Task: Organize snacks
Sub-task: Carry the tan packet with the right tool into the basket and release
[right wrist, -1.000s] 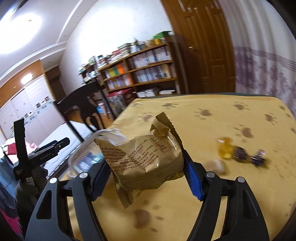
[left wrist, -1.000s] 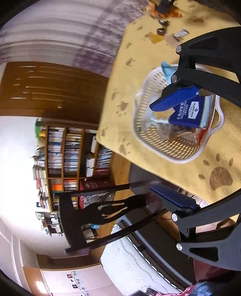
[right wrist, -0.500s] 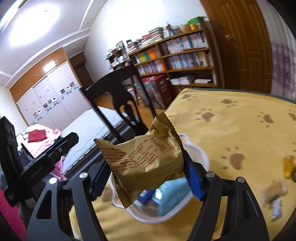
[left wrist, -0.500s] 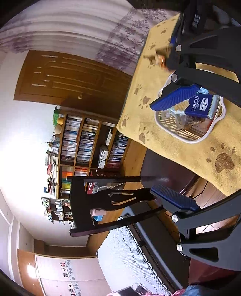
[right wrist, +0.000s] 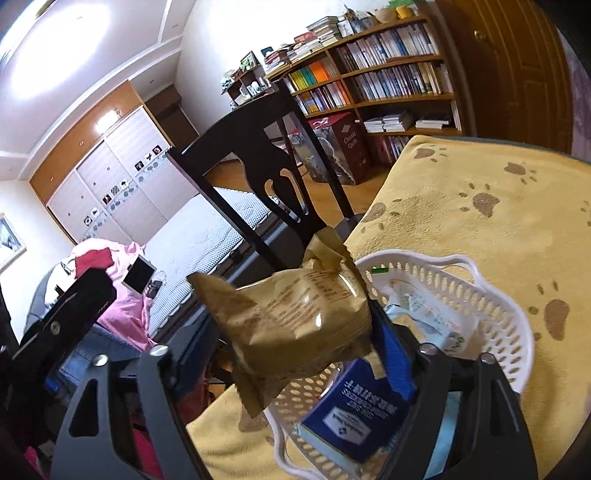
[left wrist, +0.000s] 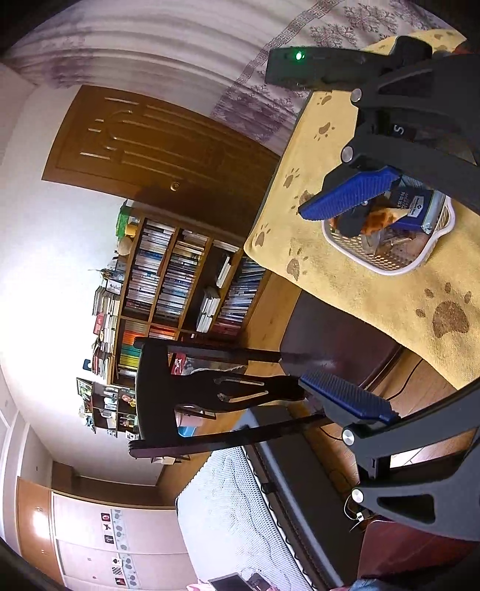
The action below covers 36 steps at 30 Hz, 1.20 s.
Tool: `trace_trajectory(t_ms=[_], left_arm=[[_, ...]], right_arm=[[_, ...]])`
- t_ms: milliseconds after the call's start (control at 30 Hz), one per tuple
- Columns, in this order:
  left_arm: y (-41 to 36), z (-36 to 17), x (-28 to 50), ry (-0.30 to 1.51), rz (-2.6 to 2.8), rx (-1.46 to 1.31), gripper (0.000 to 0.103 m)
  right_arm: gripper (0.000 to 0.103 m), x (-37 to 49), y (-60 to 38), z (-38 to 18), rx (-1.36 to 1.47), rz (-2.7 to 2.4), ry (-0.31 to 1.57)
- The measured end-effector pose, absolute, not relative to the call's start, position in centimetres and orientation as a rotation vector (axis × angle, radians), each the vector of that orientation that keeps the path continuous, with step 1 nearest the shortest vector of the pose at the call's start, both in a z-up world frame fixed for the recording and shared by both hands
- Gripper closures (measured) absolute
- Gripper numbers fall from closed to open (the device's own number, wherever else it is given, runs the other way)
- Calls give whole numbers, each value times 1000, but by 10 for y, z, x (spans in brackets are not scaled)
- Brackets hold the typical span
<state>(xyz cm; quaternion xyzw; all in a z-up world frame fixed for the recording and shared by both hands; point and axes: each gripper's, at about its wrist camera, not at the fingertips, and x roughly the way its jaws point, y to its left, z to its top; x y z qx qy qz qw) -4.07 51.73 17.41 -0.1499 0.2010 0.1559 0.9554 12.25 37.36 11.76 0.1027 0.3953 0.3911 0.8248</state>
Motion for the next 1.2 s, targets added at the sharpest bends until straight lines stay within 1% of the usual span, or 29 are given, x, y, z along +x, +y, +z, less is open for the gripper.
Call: trace_trajectory(t_ms=[367,567,733,867,1000,1067,1200], left_arm=[[516,174,-41,408,311,-305,18],[515,176,-40,405,316,-313,18],[515,179,-43,396,318,-330,18],[516,182,-46,386,322,-330,18],[518,183,-46,381,326,-340,18],[519,183,-47,378,326,-343,18],[519,182,-46,377,329,-346,18]], right_arm=[[20,134,362,113,346,925,903],[20,120,366,115,303,959,904],[20,106,370,118,325,1033,927],[20,96,377,125,291,1062,904],[20,108,379,111,321,1061,964],[21,117,376,97,354,1047,1008],[22,120,373,94,383,1041,1018]])
